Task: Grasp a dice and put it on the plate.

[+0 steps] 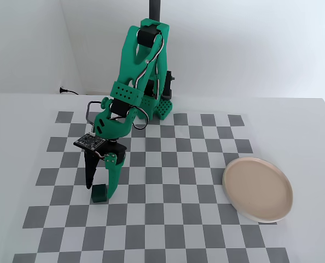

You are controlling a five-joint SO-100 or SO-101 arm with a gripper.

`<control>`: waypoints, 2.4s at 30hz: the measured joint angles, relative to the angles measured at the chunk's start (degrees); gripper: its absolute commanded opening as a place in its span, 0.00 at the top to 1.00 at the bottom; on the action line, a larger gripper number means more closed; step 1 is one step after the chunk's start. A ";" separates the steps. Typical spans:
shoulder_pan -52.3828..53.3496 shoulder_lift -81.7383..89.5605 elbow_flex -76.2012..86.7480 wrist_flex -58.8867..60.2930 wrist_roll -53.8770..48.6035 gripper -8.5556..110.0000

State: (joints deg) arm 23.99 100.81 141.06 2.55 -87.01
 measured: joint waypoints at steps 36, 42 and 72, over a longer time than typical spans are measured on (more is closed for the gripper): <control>-3.96 -3.16 0.00 -1.05 -0.97 0.77; -3.96 -3.16 0.00 -1.05 -0.97 0.79; -5.63 -3.78 0.00 -2.11 0.00 0.96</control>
State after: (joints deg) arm 18.37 97.03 141.06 0.44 -87.01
